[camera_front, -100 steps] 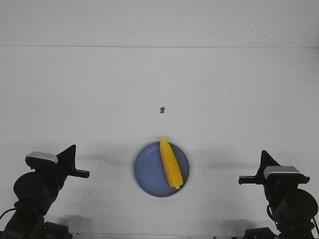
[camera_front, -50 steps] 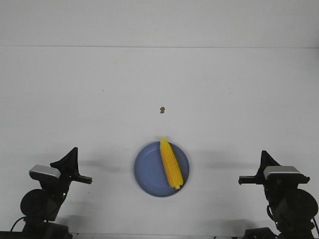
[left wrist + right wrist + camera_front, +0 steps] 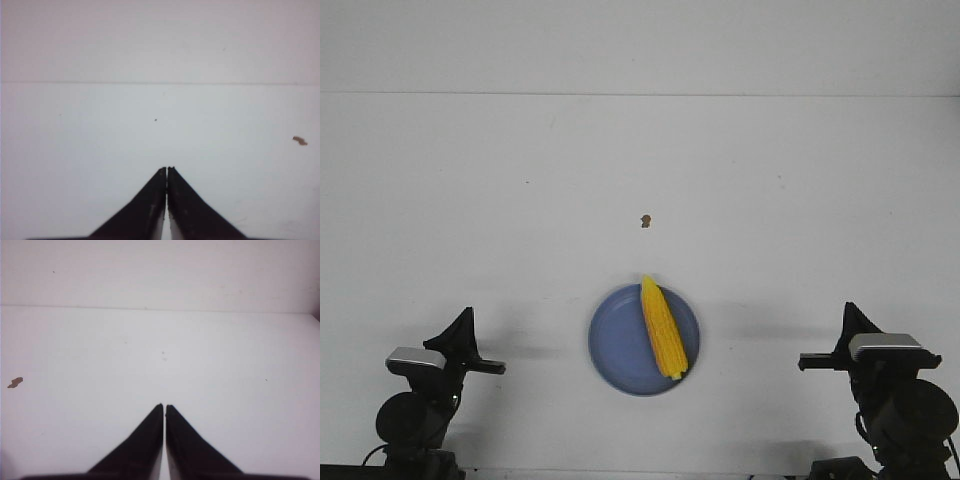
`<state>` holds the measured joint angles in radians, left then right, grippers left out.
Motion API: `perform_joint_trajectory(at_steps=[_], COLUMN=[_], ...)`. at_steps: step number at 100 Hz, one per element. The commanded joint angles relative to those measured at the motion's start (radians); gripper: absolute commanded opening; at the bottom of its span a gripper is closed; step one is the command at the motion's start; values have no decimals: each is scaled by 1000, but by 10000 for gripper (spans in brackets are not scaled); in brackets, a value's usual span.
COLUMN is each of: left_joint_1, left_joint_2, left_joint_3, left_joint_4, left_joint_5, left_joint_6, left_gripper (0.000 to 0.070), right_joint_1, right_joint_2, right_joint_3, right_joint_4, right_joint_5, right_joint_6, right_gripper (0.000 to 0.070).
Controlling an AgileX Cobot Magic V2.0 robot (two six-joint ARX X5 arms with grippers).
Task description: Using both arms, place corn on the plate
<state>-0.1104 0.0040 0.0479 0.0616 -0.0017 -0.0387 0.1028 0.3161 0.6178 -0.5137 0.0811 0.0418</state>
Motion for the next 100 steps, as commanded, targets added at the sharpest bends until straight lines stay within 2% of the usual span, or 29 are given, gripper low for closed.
perform_joint_trajectory(at_steps=[1,33,100], left_joint_1=[3,35,35], left_joint_2=[-1,-1,-1], left_joint_3=[-7,-34,-34], left_joint_4=[26,97,97], left_joint_5=[-3,-2,-2], left_joint_6=[15,27,23], left_gripper=[15,15,15], right_joint_1=[0,0,0], right_joint_2=[4,4,4], right_joint_3=[8,8,8], right_joint_4=[12,12,12], right_joint_5=[2,2,2], right_joint_6=[6,6,6], right_gripper=[12,12,12])
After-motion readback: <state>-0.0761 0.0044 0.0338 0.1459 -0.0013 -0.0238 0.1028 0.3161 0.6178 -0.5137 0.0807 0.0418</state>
